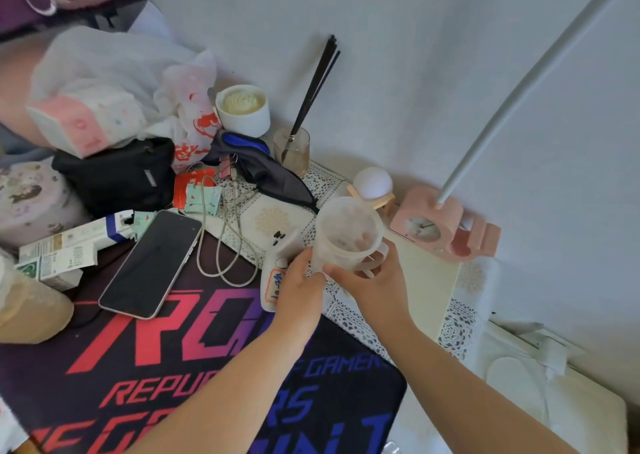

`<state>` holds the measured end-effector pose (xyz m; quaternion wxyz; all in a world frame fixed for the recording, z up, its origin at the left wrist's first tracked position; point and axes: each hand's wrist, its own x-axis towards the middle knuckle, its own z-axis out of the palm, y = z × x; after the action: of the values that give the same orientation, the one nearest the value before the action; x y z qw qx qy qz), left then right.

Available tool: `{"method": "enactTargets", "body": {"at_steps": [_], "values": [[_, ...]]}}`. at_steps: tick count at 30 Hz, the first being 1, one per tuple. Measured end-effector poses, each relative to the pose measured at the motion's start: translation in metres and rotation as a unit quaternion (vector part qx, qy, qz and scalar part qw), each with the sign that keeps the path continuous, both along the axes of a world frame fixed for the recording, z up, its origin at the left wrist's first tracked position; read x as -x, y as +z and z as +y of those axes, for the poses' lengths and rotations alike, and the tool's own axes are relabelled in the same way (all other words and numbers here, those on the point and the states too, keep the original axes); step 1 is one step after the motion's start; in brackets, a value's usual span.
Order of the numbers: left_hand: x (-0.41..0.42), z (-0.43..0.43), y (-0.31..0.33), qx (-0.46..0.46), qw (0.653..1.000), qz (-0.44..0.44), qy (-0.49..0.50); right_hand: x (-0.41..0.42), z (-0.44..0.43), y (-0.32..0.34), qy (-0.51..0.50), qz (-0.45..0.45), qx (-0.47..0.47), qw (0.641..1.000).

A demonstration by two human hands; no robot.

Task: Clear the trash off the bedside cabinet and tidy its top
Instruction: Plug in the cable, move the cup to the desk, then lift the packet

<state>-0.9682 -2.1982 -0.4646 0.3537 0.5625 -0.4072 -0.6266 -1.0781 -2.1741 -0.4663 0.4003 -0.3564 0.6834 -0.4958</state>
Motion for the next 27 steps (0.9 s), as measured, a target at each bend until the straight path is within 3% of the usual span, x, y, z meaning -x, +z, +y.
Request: {"method": "enactTargets", "body": {"at_steps": [13, 18, 24, 27], "values": [[0.005, 0.0, 0.005, 0.108, 0.984, -0.126, -0.066, -0.015, -0.004, -0.003, -0.028, 0.006, 0.017, 0.999], [0.005, 0.003, 0.001, 0.107, 0.979, -0.158, -0.068, -0.013, -0.001, 0.0, -0.019, 0.017, 0.01, 1.0], [-0.003, 0.054, -0.002, 0.114, 0.971, -0.207, -0.019, 0.02, 0.073, 0.007, -0.029, 0.067, 0.047, 0.996], [0.012, 0.103, -0.001, 0.147, 0.958, -0.239, -0.057, 0.057, 0.133, -0.003, -0.073, 0.097, 0.023, 0.992]]}}
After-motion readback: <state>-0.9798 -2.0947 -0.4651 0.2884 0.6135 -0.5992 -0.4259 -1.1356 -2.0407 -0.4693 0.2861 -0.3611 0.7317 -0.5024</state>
